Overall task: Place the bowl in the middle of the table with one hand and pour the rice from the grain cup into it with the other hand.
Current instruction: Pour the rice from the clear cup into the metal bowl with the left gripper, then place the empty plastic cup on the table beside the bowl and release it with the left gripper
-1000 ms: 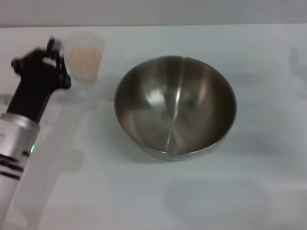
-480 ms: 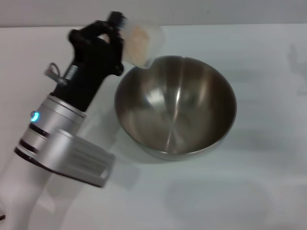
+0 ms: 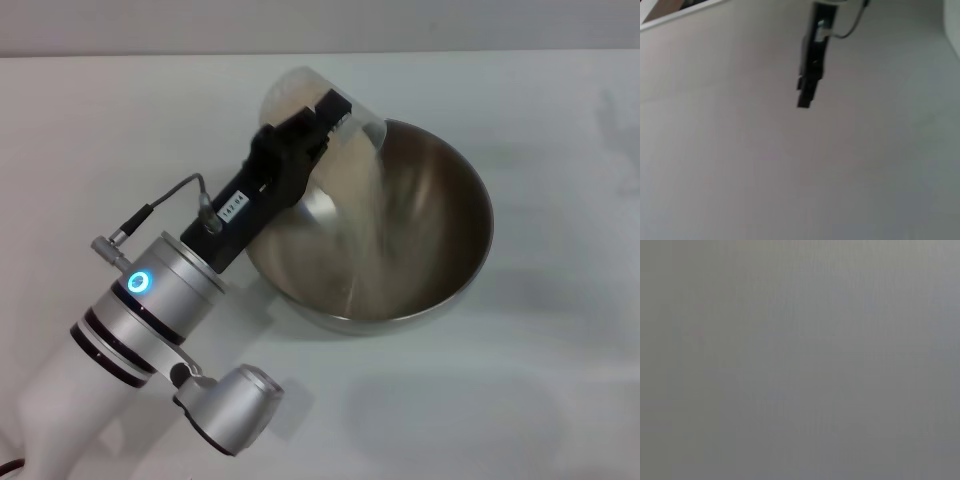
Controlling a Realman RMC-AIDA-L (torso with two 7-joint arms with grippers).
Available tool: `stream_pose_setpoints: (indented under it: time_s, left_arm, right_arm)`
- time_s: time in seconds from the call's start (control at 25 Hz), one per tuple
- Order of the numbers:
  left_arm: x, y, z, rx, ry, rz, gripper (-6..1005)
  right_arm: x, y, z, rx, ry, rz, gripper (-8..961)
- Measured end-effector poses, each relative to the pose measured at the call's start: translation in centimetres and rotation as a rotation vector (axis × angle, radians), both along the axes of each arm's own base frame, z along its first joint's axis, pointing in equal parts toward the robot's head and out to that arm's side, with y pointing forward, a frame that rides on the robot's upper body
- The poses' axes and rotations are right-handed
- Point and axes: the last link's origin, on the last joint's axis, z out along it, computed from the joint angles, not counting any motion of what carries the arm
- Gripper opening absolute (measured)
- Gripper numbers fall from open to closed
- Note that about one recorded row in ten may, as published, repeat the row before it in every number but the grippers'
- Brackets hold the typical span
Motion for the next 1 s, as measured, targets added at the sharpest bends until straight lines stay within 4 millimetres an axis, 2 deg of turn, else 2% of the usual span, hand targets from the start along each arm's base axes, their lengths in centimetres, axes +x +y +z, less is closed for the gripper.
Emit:
stream_pose_setpoints:
  time_s: [0.28, 0.48, 0.72, 0.88, 0.92, 0.96, 1.0]
  left_arm:
    - [-0.2, -0.1, -0.2, 0.069, 0.085, -0.03, 28]
    - [-0.4, -0.1, -0.1, 0.222, 0.228, -0.096, 28]
    - [-0.7, 0.3, 0.4, 0.327, 0.315, -0.124, 28]
    - [-0.8, 0.3, 0.5, 0.325, 0.312, -0.121, 29]
    - [-0.7, -0.4, -0.2, 0.272, 0.297, -0.13, 29]
    - [-0.5, -1.9, -1.5, 0.183, 0.29, -0.16, 29]
    - [-0.5, -1.9, -1.5, 0.183, 0.29, -0.16, 29]
  right_arm:
    - [0.0, 0.0, 0.0, 0.0, -0.005, -0.001, 520]
    - [0.2, 0.0, 0.2, 0.008, -0.012, -0.007, 521]
    - [0.3, 0.0, 0.5, 0.024, -0.006, -0.016, 521]
    - [0.4, 0.0, 0.6, 0.025, -0.006, -0.016, 521]
    - [0.3, 0.0, 0.6, 0.025, -0.006, -0.015, 521]
    - [0.3, 0.0, 0.6, 0.025, -0.006, -0.015, 521]
    - [0.3, 0.0, 0.6, 0.025, -0.006, -0.015, 522]
